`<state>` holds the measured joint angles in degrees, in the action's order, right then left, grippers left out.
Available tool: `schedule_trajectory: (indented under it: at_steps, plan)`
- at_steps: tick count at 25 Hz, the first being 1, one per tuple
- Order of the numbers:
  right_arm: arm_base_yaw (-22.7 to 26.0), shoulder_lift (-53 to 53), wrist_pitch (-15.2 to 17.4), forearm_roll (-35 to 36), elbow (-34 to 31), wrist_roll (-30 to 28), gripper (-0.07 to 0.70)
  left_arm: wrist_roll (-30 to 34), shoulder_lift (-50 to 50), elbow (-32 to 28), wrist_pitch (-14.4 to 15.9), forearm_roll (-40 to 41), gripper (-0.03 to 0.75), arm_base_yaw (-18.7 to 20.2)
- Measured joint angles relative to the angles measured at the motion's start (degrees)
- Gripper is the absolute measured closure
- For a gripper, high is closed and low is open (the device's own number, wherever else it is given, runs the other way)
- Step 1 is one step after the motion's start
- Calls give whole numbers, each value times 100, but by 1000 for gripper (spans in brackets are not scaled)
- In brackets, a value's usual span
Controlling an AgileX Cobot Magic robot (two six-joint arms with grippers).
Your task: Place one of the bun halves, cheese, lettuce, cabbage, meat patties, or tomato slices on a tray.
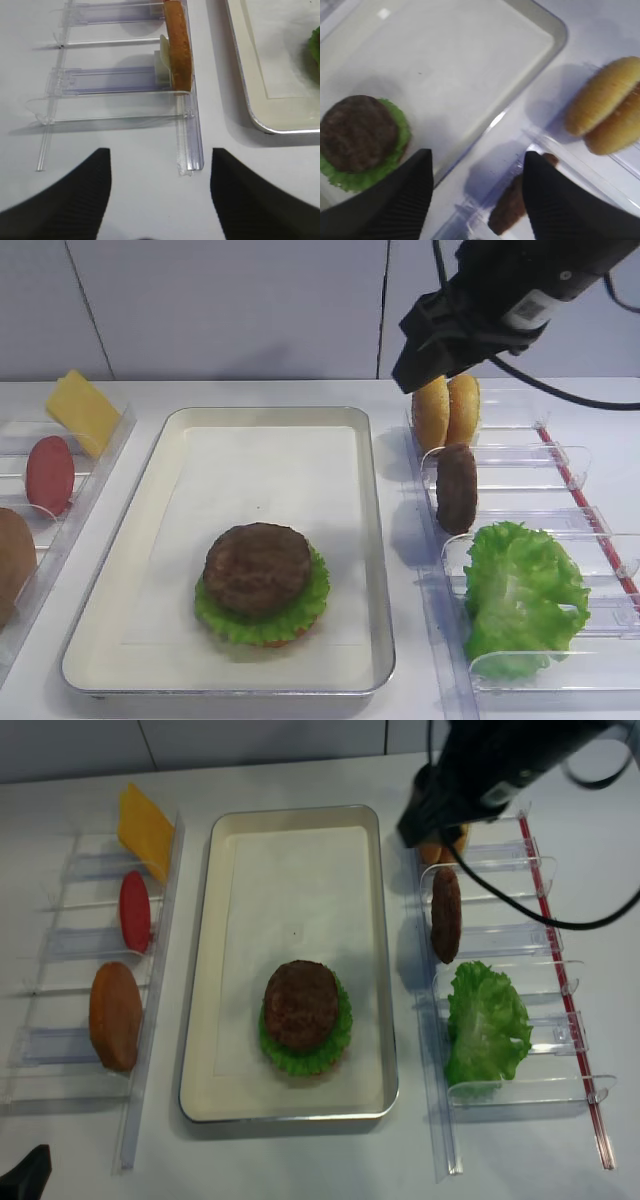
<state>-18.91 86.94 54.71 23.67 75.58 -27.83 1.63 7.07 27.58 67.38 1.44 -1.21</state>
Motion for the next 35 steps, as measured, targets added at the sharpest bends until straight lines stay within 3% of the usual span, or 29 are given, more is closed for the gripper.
schedule_trajectory:
  at_steps: [4,9,18,26,30,35]
  plan:
    - [5,-497,11,-926,0,588,188,0,0,0,0,0,286,0]
    - [368,-1427,42,-1041,-269,783,188,0,0,0,0,0,286,0]
    - [1247,-3943,149,-1015,-1857,940,188,0,0,0,0,0,286,0]
    - [1323,-6366,225,-1304,-3239,1831,188,0,0,0,0,0,286,0]
    - [1323,-7316,382,-1594,-3749,2202,188,0,0,0,0,0,286,0]
    - [1323,-8192,855,-1933,-4177,2486,188,0,0,0,0,0,286,0]
